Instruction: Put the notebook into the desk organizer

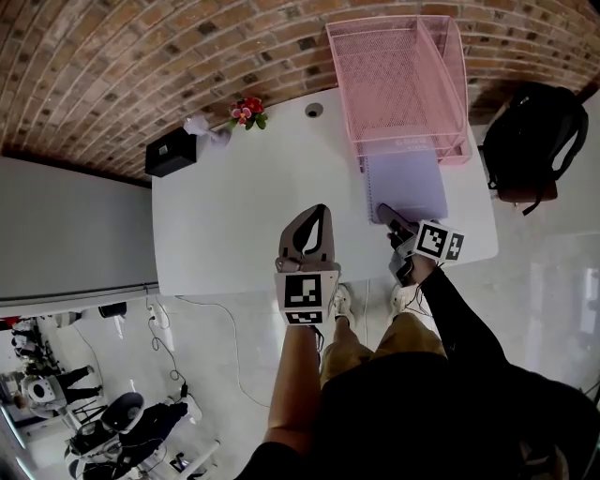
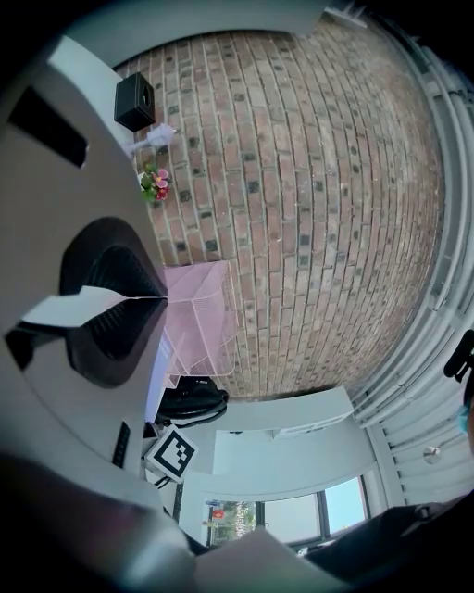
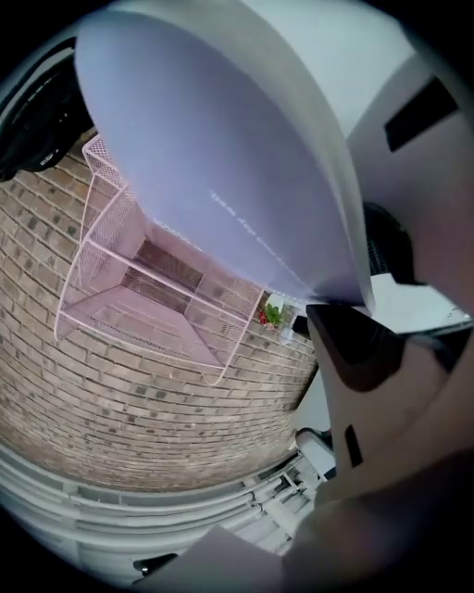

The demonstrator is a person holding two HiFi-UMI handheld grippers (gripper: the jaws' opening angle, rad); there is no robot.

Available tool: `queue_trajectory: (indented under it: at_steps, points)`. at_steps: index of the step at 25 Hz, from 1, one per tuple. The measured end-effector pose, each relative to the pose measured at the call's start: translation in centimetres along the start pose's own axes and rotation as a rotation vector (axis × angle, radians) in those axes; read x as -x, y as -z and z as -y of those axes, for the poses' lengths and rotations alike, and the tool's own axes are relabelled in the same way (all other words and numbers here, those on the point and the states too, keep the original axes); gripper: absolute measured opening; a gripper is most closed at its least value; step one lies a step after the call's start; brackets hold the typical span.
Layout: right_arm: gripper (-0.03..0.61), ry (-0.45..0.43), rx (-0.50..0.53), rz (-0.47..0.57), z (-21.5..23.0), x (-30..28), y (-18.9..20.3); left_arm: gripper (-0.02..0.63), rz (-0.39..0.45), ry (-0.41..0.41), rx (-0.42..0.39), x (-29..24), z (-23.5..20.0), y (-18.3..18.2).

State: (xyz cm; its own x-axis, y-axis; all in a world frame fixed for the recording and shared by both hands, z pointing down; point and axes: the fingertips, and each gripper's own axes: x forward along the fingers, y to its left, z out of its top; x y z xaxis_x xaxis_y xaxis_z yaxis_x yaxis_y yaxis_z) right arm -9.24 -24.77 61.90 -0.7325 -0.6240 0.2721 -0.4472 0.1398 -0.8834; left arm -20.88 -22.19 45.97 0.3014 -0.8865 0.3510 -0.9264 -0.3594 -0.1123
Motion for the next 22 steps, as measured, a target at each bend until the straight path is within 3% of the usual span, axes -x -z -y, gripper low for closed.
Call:
queue_trajectory:
  at_steps: [22]
  points:
    - [0.087,0.005,0.143,0.029,1.3,-5.6,-7.5,0.017,-0.003,0.035,-0.001,-2.0,-0.8,-0.4]
